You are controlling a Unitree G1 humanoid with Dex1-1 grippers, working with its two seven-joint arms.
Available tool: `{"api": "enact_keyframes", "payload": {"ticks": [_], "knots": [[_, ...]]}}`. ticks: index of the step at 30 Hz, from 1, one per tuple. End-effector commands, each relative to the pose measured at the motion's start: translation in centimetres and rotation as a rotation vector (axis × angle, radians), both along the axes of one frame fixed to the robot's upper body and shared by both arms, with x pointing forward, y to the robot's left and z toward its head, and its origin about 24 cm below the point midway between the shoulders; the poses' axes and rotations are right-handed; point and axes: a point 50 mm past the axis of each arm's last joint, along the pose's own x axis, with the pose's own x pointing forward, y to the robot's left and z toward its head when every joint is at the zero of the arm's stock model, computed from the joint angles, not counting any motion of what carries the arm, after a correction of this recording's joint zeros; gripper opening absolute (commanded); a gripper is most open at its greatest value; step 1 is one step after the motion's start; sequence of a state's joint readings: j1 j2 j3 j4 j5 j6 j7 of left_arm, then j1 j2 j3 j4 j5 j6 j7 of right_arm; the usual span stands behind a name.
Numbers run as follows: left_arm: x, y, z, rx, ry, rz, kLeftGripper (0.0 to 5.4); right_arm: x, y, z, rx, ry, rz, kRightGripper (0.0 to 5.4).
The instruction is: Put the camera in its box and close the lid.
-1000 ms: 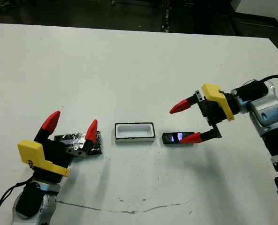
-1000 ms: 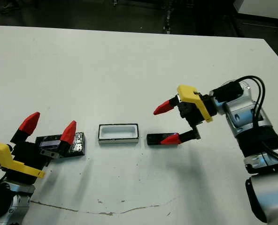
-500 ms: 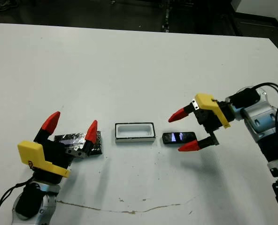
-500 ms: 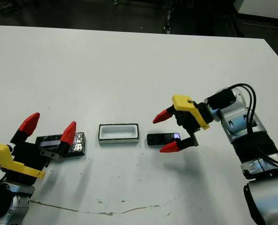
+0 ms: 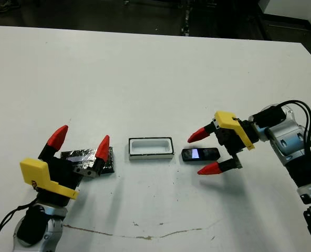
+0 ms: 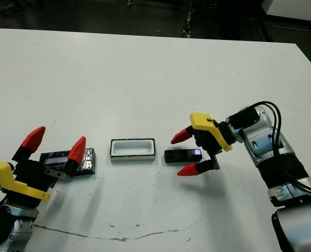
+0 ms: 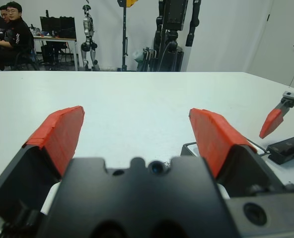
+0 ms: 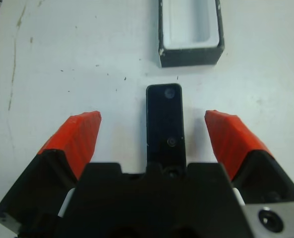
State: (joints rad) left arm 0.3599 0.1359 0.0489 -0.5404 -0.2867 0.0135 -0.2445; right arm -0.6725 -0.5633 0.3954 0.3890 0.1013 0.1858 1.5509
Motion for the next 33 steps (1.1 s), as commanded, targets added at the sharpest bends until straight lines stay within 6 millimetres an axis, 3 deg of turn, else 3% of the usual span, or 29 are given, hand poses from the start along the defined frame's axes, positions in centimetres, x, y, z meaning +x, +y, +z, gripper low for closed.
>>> {"api": "enact_keyframes", "payload": {"ticks": [1,7,29,33], "knots": [[-0.2,0.0,-0.3,0.013,0.016,0.006,5.39,-0.2,0.1,-0.7,-0.003,0.022,-0.031,5.40],[-0.2,0.0,-0.3,0.002,0.020,0.011,5.40,-0.3,0.2,-1.3,-0.002,0.057,-0.061,5.10],[-0.2,0.0,-0.3,-0.010,0.003,0.024,5.40,-0.8,0.2,-2.0,0.015,0.047,-0.131,1.68],[-0.2,0.0,-0.3,-0.015,0.004,0.021,5.40,-0.8,0.1,-1.8,-0.001,0.039,-0.140,1.66]]}}
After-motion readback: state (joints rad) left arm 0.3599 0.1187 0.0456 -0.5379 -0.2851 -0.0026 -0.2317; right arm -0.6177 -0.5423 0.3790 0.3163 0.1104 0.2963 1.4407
